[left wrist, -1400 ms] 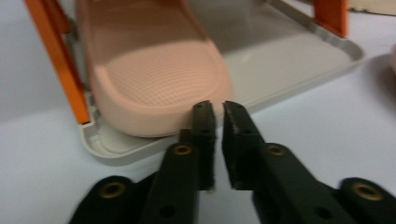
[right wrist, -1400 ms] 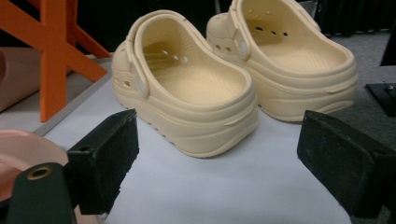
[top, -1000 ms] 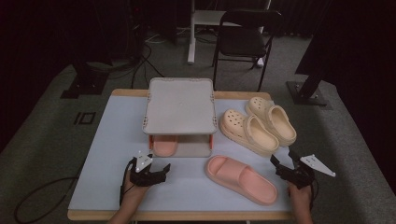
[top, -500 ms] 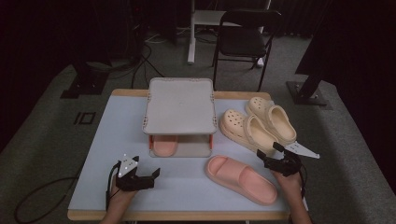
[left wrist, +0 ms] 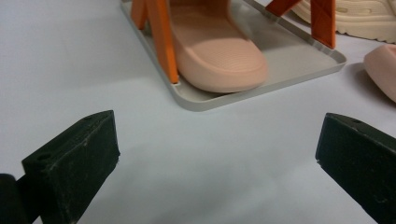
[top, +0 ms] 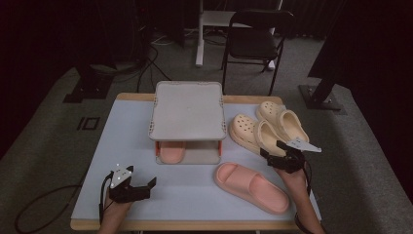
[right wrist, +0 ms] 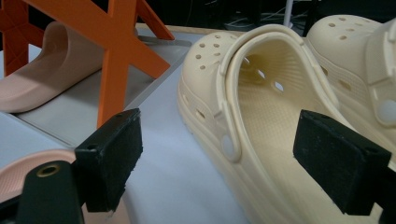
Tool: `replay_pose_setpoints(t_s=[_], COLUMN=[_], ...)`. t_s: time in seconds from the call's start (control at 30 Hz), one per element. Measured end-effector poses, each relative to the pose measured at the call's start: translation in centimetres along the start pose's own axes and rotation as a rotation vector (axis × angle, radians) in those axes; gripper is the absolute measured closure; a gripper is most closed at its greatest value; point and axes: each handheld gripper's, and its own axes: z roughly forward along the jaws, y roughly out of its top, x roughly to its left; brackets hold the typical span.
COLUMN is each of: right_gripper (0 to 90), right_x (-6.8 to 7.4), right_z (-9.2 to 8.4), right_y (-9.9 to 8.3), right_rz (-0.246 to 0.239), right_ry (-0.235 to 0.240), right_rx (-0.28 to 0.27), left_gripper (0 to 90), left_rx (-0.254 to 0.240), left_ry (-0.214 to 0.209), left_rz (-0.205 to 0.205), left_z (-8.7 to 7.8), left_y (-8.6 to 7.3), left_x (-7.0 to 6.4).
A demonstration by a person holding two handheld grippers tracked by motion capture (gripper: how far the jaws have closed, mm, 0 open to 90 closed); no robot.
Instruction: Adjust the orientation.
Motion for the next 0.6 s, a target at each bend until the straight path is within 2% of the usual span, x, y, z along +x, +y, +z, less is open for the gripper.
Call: replay_pose_setpoints(t_s=[0.27,0.33,0.4,0.6], right_gripper=[16.1,21.3,21.7,30.4], right_x=[-0.2,-0.2,-0.1,0.0], right_z=[2.0,2.4,2.8,3.9], right_y=[0.9,0.9,0.9,1.0], right_rz=[0.001,0.01,0.003,-0.007], right_ry=[0.014,0.025,0.018,-0.002], right_rx=[0.038,0.045,0.048,0.076], left_gripper=[0.0,0.0,0.0,0.0], left_rx=[-0.003,-0.007,0.0,0.01], left_ry=[0.016,0.016,0.016,0.009], left_rz=[-0.006,-0.009,-0.007,0.004], left_z=[-0.7,-0.8,-0.9,-1.0], left_y=[-0.5,-0.6,-0.7,-0.9], left_x=[0.8,0.8,0.9,0.8])
